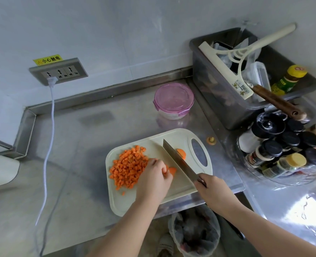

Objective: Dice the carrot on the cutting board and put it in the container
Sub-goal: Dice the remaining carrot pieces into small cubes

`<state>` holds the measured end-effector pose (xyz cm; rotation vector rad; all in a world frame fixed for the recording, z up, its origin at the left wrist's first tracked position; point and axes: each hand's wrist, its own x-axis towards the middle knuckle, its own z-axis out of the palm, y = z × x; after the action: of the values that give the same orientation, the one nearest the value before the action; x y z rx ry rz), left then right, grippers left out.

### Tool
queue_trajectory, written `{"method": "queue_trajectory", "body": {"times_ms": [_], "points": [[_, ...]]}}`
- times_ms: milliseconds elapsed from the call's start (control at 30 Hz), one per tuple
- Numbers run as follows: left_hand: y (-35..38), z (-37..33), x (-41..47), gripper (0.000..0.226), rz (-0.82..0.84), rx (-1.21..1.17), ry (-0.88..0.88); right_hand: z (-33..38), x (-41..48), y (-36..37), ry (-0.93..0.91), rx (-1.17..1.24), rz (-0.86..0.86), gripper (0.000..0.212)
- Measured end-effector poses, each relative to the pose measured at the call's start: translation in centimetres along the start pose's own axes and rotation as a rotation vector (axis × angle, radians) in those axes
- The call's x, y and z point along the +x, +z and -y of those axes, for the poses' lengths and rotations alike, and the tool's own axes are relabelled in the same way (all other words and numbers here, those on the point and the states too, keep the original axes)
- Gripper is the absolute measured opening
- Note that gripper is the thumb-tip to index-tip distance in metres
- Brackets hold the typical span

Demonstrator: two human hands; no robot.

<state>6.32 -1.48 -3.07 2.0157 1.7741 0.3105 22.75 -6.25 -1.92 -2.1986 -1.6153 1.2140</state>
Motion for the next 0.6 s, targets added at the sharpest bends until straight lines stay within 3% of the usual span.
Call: {"method": "queue_trajectory", "body": {"times_ms": [33, 133, 233, 300, 467, 600], "points": [[-0.1, -0.2, 0.1, 0.008, 0.022, 0.015, -0.023, -0.1, 0.0, 0.0, -0.001, -0.005, -0.002, 0.015], [0.2, -0.6, 0.3, 0.041, 0.107, 0.041, -0.068, -0.2, -0.4, 0.2, 0.004, -0.034, -0.008, 0.023], [0.4, -1.2, 0.4, 0.058, 0.153, 0.052, -0.086, -0.3, -0.8, 0.4, 0.004, -0.030, -0.018, 0.029], [0.6, -1.7, 0.3, 0.060, 0.171, 0.067, -0.076, -0.3, -1.0, 0.6, 0.003, -0.013, -0.011, 0.033], [1.1, -2.5, 0.4, 0.061, 0.133, -0.146, -0.180, 0.0, -0.9, 1.5, 0.017, 0.063, 0.002, 0.015], [1.5, -3.0, 0.9, 0.057, 0.055, -0.287, -0.247, 0.4, 0.0, 1.8, 0.004, 0.069, -0.004, 0.021]]}}
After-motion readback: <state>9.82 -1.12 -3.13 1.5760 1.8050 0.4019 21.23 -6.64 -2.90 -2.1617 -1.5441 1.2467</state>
